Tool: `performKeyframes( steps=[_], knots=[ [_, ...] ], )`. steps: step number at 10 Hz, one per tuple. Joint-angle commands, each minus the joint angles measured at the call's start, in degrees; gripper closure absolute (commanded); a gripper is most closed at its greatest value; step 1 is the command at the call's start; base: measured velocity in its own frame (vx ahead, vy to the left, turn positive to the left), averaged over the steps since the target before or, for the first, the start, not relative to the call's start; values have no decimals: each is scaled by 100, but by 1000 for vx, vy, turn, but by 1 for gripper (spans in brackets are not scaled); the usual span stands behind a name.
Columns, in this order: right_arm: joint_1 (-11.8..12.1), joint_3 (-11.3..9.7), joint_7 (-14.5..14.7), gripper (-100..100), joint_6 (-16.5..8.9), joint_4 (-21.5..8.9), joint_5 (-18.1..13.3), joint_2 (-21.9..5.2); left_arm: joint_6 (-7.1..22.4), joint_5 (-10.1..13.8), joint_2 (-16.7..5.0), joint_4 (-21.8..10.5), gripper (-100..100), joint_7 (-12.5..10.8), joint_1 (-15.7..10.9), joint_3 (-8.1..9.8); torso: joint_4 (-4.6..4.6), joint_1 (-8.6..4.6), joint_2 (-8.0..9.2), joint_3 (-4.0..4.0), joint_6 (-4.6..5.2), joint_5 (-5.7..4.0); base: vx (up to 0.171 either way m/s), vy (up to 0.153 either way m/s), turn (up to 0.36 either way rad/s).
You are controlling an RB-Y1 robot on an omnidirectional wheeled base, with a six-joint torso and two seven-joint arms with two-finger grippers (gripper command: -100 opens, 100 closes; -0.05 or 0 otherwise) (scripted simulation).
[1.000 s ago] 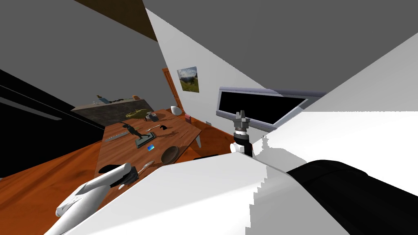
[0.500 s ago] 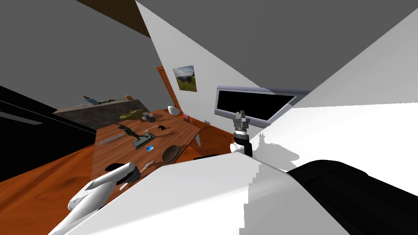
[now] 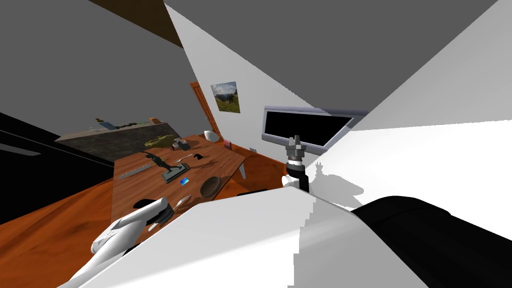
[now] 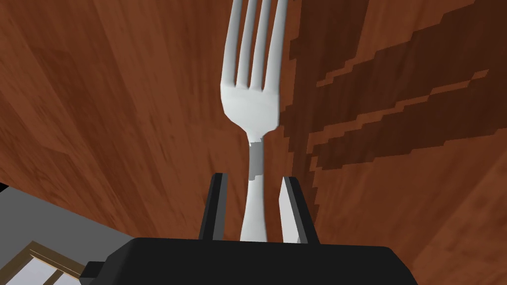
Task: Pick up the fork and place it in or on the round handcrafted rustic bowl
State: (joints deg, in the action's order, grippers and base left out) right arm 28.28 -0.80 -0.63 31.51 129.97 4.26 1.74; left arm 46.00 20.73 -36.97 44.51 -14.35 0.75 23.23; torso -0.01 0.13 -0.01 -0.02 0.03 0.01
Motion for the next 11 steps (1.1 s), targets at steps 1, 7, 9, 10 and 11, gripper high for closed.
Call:
performKeyframes(
  steps=[1, 7, 9, 10, 11],
  knots=[
    [0, 0, 0, 0, 0, 0, 0, 0, 0, 0, 0, 0, 100, 0, 0, 0, 0, 0, 0, 0, 0, 0, 0, 0, 0],
    [2, 0, 0, 0, 0, 0, 0, 0, 171, 252, -87, 409, 100, 261, 258, 15, -7, -28, -32, -18, -5, -8, 47, -31, 77],
    [1, 0, 0, 0, 0, 0, 0, 0, 279, 392, -132, 652, 100, 398, 409, 24, -7, -26, -37, -21, 4, -8, 81, -44, 89],
    [1, 0, 0, 0, 0, 0, 0, 0, 315, 438, -147, 733, 100, 443, 460, 27, -7, -24, -33, -19, 0, -8, 74, -41, 94],
    [1, 0, 0, 0, 0, 0, 0, 0, 274, 405, -138, 656, 100, 407, 414, 24, -6, -22, -31, -18, 1, -7, 31, -18, 20]
  ],
)
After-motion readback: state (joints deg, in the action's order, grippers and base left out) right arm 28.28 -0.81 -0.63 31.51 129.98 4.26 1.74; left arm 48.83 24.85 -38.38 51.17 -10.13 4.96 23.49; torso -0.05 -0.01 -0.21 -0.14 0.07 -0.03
